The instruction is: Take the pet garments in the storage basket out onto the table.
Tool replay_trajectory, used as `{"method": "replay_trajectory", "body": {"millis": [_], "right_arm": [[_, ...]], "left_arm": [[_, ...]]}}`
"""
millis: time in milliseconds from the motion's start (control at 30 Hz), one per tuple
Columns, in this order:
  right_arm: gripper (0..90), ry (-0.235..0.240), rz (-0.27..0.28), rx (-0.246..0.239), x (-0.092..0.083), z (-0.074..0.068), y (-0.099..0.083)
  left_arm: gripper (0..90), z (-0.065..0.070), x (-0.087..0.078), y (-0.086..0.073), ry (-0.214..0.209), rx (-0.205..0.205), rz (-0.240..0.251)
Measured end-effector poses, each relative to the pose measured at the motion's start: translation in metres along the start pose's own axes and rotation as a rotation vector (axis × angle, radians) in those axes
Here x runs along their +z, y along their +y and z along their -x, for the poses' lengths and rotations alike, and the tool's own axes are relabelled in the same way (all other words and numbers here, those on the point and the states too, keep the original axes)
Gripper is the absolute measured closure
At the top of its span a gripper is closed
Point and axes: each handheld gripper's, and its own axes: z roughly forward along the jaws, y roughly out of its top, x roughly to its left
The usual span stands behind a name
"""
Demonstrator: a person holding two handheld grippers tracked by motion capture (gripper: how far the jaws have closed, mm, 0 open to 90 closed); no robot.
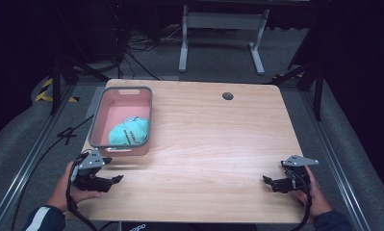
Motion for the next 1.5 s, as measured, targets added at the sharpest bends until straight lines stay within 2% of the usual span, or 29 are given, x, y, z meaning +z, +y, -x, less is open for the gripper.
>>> {"method": "replay_trajectory", "body": {"millis": [67,133,300,500,733,833,1167,1200,1233,1267,1367,1500], "right_arm": [[0.5,0.000,0.000,0.000,0.000,0.000,0.000],[0.5,0.000,0.000,0.000,0.000,0.000,0.000],[0.4,0.001,0.001,0.004,0.000,0.000,0.000],[0.5,0.001,0.001,0.005,0.000,0.000,0.000],[0.5,0.001,0.001,0.004,0.000,0.000,0.000],[0.5,0.001,0.001,0.004,0.000,0.000,0.000],[0.5,0.002,0.001,0.004,0.000,0.000,0.000],[0.5,0.002,0.001,0.004,0.000,0.000,0.000],[0.5,0.002,0.001,0.004,0.000,0.000,0.000],[0.5,0.002,0.001,0.004,0.000,0.000,0.000],[0.5,0.002,0.001,0.005,0.000,0.000,0.000],[0.5,0.001,0.001,0.004,-0.001,0.000,0.000]], "left_arm": [[24.0,-0.001,-0.005,0.006,0.014,0.006,0.007],[23.5,-0.003,-0.011,0.014,-0.001,0.006,0.026],[22.3,-0.006,-0.025,0.039,0.037,0.055,0.034],[21.2,-0.018,-0.029,0.059,0.046,0.054,0.045],[20.6,-0.037,-0.019,0.077,0.057,0.058,-0.019],[20.3,-0.047,-0.014,0.086,0.057,0.053,-0.033],[19.9,-0.069,0.000,0.103,0.057,0.042,-0.076],[19.9,-0.071,0.002,0.105,0.045,0.036,-0.081],[19.9,-0.076,0.007,0.110,0.053,0.034,-0.111],[19.7,-0.076,0.007,0.110,0.053,0.034,-0.111],[19.4,-0.086,0.017,0.116,0.057,0.047,-0.168],[18.5,-0.097,0.035,0.122,0.041,0.024,-0.231]]}}
